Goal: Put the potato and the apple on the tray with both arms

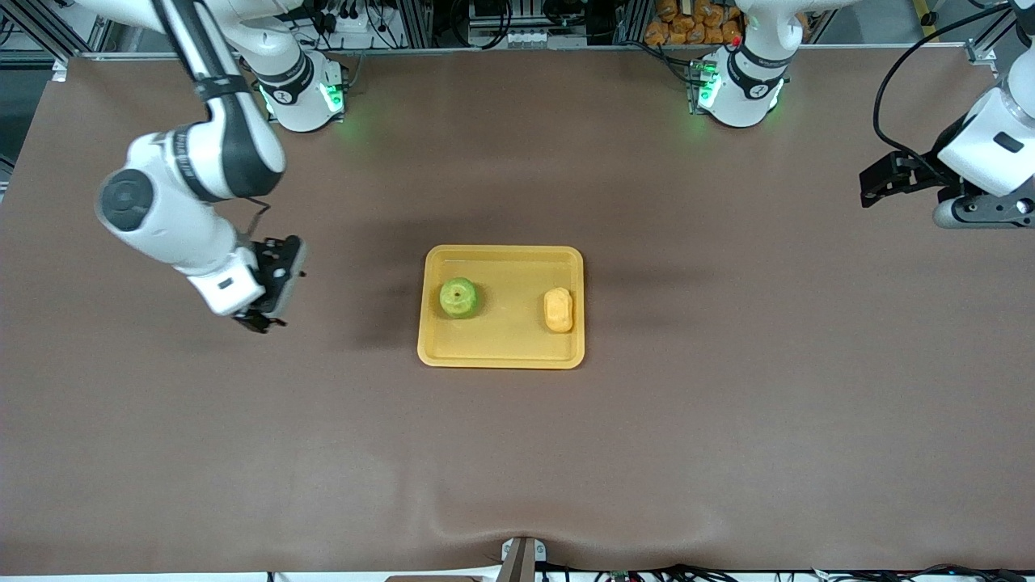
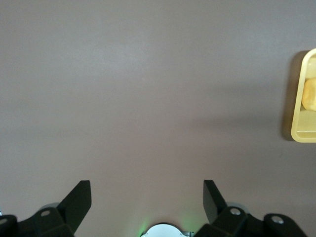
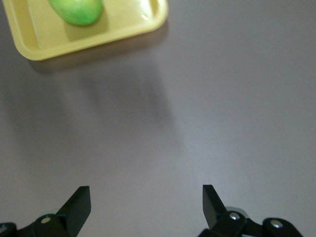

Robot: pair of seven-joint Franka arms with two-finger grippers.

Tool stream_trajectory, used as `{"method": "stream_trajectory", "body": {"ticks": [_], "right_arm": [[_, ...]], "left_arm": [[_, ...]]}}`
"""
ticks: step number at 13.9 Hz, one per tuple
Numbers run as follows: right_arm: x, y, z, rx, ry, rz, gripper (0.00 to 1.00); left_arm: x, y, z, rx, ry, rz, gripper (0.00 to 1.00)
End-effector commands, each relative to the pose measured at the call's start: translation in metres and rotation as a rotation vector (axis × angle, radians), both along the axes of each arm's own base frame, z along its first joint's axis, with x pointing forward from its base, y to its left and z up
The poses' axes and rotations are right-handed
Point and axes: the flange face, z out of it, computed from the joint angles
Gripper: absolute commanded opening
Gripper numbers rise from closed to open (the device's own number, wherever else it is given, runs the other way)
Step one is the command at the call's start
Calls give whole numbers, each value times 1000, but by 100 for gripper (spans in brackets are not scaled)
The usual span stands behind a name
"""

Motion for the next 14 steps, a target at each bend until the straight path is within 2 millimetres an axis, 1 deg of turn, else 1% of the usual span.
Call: {"method": "stream_trajectory", "body": {"ticks": [1, 2, 3, 4, 6, 8, 9, 11, 13, 14], "right_arm": [[4, -46, 16, 5, -11, -101, 100], [7, -61, 19, 7, -16, -177, 100], [7, -71, 25, 3, -19, -258, 100], [7, -72, 32, 4, -25, -312, 100], [1, -76, 49, 13, -34, -449, 100], [-9, -77, 64, 15, 5, -593, 100], [-14, -77, 76, 20, 7, -663, 100], [-21, -80, 90, 20, 32, -775, 100], [-29, -90, 114, 33, 8, -906, 100], [-31, -94, 123, 24, 5, -955, 100]], "left_arm": [[-19, 6, 0, -14, 14, -3, 100], [-23, 6, 2, -14, 10, -3, 100], [-26, 1, 5, -18, 7, -11, 100], [-30, -5, 8, -34, 3, -19, 100], [-34, -5, 9, -56, 15, -6, 100], [-41, -4, 16, -67, 11, 6, 100], [-40, -3, 18, -68, 7, 2, 100], [-39, 0, 19, -70, 8, 2, 100], [-40, -1, 18, -68, 17, -5, 100], [-40, 0, 17, -68, 25, -3, 100]]}}
